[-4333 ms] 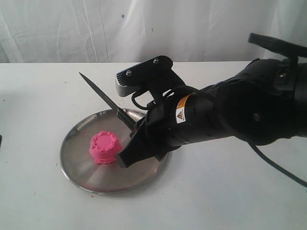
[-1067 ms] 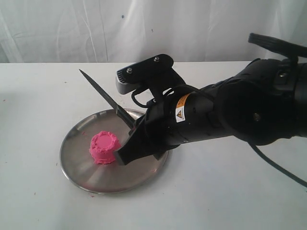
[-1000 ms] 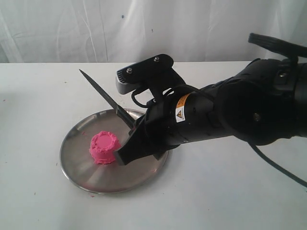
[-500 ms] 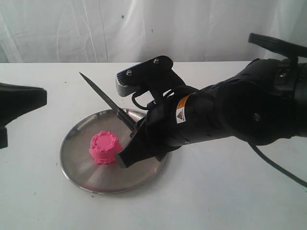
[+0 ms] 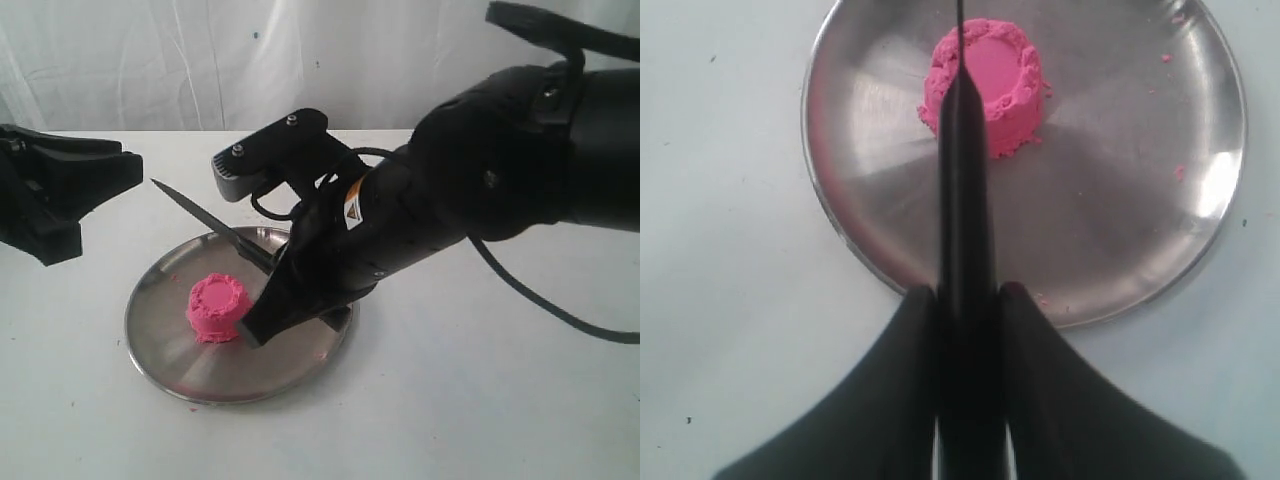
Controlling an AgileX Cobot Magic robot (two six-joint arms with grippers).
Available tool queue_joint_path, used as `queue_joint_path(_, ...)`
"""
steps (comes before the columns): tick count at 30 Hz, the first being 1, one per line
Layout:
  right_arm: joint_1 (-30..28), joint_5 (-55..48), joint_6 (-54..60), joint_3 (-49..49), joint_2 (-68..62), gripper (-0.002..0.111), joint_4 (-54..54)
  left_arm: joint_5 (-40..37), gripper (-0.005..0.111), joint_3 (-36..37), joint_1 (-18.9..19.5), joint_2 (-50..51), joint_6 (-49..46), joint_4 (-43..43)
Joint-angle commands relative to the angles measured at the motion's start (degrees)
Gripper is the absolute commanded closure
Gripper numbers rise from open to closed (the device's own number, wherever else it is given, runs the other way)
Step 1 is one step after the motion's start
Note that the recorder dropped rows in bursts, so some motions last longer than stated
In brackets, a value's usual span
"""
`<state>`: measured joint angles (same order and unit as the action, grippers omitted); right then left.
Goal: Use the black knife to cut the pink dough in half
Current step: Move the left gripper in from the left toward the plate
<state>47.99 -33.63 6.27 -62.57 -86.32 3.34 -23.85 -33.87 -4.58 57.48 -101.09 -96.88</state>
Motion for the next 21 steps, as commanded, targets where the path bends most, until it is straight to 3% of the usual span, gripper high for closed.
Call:
queue_joint_path(1,0.0,-2.4,4.3,-2.5,0.1,0.108,3.8,-1.1,0.071,-3.5,-0.2,0.7,-5.6,-3.1)
queue_joint_path(6,0.0,-1.9,5.6,-2.6,0.1,0.108,6.1,-1.1,0.074,-6.7,-0.2,2.7,-5.6,-3.1)
queue_joint_path(13,0.0,-2.1,5.6,-3.0,0.1,0.108,6.2,-1.9,0.105,-6.7,-0.2,8.8,-5.6,-3.1)
queue_joint_path(21,0.0,-1.9,5.6,-3.0,0.5,0.108,6.1,-3.9,0.107,-6.7,-0.2,15.0,-5.6,-3.1)
